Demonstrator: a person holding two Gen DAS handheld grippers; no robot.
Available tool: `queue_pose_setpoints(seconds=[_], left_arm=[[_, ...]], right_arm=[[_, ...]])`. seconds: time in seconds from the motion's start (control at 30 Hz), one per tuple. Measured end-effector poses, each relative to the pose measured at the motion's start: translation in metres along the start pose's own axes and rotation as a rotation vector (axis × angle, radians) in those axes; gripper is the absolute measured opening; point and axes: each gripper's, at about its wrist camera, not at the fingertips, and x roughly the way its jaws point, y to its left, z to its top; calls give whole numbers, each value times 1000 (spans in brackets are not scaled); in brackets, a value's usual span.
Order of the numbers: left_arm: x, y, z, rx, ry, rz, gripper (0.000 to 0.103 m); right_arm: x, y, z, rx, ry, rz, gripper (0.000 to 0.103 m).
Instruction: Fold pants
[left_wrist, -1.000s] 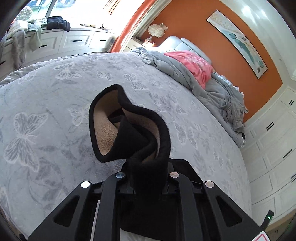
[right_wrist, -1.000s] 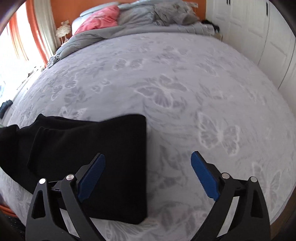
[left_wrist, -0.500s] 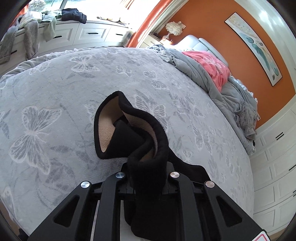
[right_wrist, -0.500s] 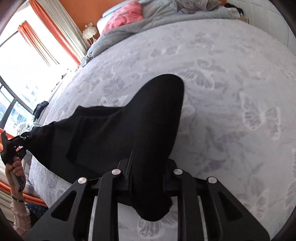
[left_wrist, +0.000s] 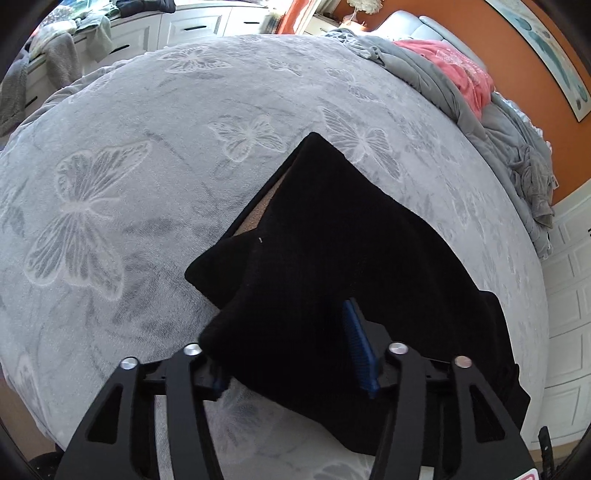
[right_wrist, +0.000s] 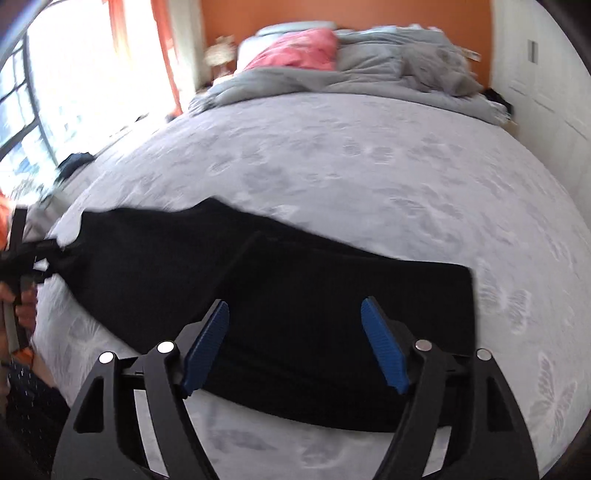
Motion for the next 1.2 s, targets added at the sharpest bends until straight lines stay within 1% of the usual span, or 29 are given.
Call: queue_pose_setpoints(seconds=[0.07,0.1,0.13,0.17,0.2,0.23,0.27,0.3,0.33,0.37,0.4,0.43,0.5,0.53,0.57,0.6,0.67,0.7,0.73,0.77,0.8,0.83,0.9,0.97,1.0,1.03,1.07,1.13,1.2], left_arm=[[-3,3,-2,-20,0,-17,63],[-4,5,-1,-25,3,-27,64],[-7,6,0,-30,2,-34,65],[-10,8,0,-34,-3,-41,65],[-12,10,1,-37,-7,-45,66],[-14,13,3,-40,-10,-44,67],[-17,16,4,-47,-15,-48,67],[-19,20,7,-56,-18,-54,67],[-21,24,9,-67,-18,-66,67],[-23,27,10,-75,-21,-77,68],[-24,31,11,-85,-25,-82,70],[-23,35,11,-102,-23,-83,74],[-17,38,9,-117,9,-101,76],[-11,37,8,-119,35,-116,76],[-5,37,7,-122,57,-128,76],[1,36,6,-131,75,-139,76],[6,35,6,-129,57,-129,79],[6,33,7,-121,38,-125,81],[7,30,8,-118,25,-121,85],[8,29,9,-121,16,-112,86],[10,27,10,-129,4,-100,86],[11,25,10,-127,-16,-90,86],[12,16,11,-80,-44,-53,80],[14,5,10,-33,-62,7,48],[15,1,9,-21,-57,-1,41],[16,-1,9,-23,-48,-17,26],[15,-4,9,-27,-50,-14,21],[8,-14,10,-19,-75,-10,16],[-2,-23,9,-10,-101,-17,14]], right_arm=[[34,45,-3,-110,77,9,71],[49,62,-5,-158,98,-17,70],[59,73,-11,-194,110,-51,66],[70,80,-14,-220,120,-82,52],[78,79,-15,-221,119,-108,45],[81,73,-13,-202,104,-106,30],[79,66,-7,-160,99,-94,22],[73,62,1,-110,82,-74,21],[64,59,8,-59,46,-53,18],[57,60,13,-31,12,-40,17],[51,63,19,-18,-18,-25,17],[48,67,23,-18,-24,4,17],[67,79,22,-28,37,51,19],[86,82,18,-32,109,59,25],[102,85,12,-26,164,48,28],[101,87,10,-19,133,33,30],[89,93,17,-24,123,63,47],[79,93,21,-18,92,84,52],[67,91,23,-12,48,96,67],[60,87,22,-7,17,88,82],[54,86,22,-1,-4,75,86],[50,83,21,5,-17,66,86],[48,79,21,7,-6,67,86],[50,74,23,13,0,58,86],[53,70,24,17,8,52,86],[54,68,23,20,19,48,87],[55,66,23,24,26,45,87],[55,61,22,33,28,36,88],[51,55,21,44,18,31,90]])
